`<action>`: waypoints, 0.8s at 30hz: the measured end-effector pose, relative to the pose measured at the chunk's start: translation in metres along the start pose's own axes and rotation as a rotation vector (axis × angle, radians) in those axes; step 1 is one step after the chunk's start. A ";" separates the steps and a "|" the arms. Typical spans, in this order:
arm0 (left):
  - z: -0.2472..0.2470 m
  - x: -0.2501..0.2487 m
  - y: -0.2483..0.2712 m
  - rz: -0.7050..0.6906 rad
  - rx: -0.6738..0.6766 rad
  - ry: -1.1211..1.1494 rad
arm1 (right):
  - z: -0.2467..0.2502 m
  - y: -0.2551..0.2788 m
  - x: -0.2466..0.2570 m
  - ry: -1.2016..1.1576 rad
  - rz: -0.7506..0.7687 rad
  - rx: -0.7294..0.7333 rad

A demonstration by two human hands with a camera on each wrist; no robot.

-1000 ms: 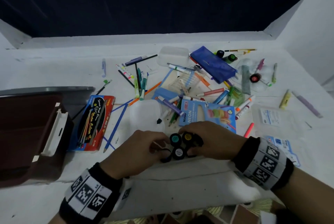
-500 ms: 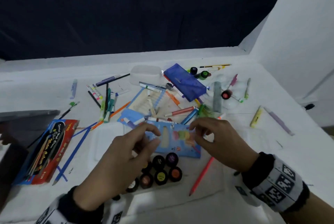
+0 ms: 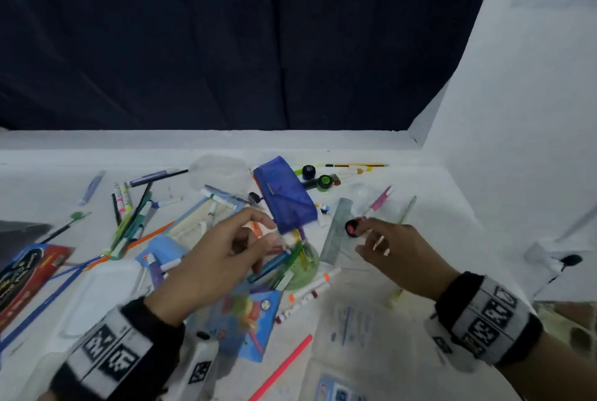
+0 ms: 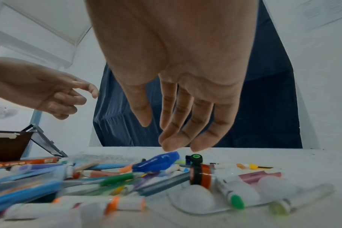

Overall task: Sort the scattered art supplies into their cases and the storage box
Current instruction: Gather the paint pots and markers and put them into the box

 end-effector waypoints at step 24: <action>-0.126 0.044 -0.263 -0.046 0.152 -0.709 | -0.027 -0.101 -0.061 0.170 0.085 0.319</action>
Point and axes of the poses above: each hand's wrist, its own y-axis away from the middle knuckle, its own z-axis out of the back of the hand, x = y × z, the point moved 10 cm from there along -y, towards the middle knuckle, and after that the axes turned 4 degrees about -x, right-handed, at the moved point
